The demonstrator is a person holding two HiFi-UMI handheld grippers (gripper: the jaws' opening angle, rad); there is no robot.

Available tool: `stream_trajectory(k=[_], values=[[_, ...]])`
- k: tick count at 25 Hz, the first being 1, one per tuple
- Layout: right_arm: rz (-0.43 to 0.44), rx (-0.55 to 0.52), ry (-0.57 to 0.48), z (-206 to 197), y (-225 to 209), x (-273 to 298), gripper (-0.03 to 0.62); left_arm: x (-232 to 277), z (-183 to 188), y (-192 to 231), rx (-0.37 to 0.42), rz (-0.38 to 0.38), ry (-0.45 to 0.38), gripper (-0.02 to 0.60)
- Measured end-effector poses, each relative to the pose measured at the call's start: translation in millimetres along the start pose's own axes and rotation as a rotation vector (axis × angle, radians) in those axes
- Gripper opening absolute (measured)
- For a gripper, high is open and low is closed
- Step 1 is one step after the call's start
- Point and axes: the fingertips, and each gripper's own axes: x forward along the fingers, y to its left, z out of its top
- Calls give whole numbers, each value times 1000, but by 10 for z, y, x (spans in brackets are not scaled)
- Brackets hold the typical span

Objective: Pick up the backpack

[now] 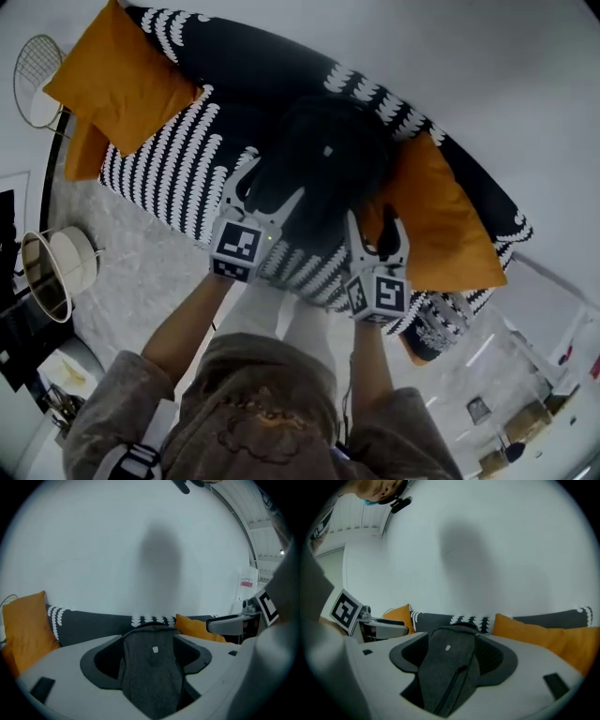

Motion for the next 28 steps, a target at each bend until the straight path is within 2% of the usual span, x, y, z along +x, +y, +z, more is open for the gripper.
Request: stream_trajectory(k=[6, 11, 17, 20, 23, 28], values=[[-75, 37, 71, -785, -439, 406, 323, 619, -833, 235, 32, 1, 80, 350], [-94, 56, 96, -1123, -518, 642, 325, 919, -1219, 369, 19, -6, 115, 351], [-159, 68, 113, -1377, -685, 739, 327, 1155, -1360, 388, 39, -36, 112, 351], [-158, 81, 152, -1594, -748, 761, 322, 1188, -1425, 336, 34, -50, 112, 353], [-159, 95, 164, -1638, -761, 796, 302, 1196, -1402, 297, 34, -57, 95, 348], [-131, 126, 185, -1637, -698, 840, 203, 1183, -1403, 219, 90, -81, 115, 223]])
